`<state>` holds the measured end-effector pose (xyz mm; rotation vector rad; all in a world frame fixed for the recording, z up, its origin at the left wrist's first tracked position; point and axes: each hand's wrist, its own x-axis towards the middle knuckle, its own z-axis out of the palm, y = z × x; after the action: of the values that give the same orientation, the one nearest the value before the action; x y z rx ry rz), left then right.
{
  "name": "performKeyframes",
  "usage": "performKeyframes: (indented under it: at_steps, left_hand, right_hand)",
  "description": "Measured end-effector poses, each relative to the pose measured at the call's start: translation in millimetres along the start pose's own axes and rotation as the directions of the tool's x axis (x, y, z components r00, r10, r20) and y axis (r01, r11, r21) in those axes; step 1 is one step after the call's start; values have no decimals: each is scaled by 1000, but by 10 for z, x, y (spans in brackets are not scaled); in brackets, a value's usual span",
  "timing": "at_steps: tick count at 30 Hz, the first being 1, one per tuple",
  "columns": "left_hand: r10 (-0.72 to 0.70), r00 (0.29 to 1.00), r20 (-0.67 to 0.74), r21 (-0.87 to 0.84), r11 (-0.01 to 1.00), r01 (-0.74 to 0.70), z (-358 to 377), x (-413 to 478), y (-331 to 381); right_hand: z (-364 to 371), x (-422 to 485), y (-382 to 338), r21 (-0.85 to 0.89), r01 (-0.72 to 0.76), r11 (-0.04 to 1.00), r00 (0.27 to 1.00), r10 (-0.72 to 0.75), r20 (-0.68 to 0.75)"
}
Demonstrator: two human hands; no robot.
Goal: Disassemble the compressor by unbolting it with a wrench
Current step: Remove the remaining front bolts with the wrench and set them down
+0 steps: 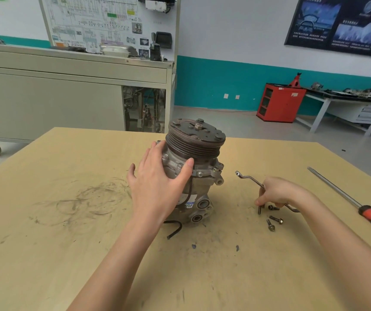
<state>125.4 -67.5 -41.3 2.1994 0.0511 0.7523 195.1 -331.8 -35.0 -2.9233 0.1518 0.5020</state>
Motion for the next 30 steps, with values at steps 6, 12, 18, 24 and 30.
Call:
performKeyframes:
  at_steps: [6, 12, 18, 24, 30]
  left_hand:
    - [-1, 1000, -3, -11, 1000, 1, 1, 1, -5]
    - [6, 1000, -1, -18, 1000, -6, 0, 8, -5]
    - [11, 1000, -2, -17, 1000, -11, -19, -1, -19]
    - [28, 996, 81, -102, 995, -20, -98, 27, -84]
    - [46, 967, 251, -365, 930, 50, -199, 101, -161]
  right_hand:
    - [120, 118, -1, -38, -64, 997, 997, 66, 41]
    - [-158, -50, -32, 337, 55, 940, 974, 24, -227]
    - [-370, -797, -537, 746, 517, -420, 844, 108, -525]
    - [-5, -1271, -1018, 509, 510, -693, 790, 144, -596]
    - [297, -1259, -1179, 482, 608, -631, 752, 264, -604]
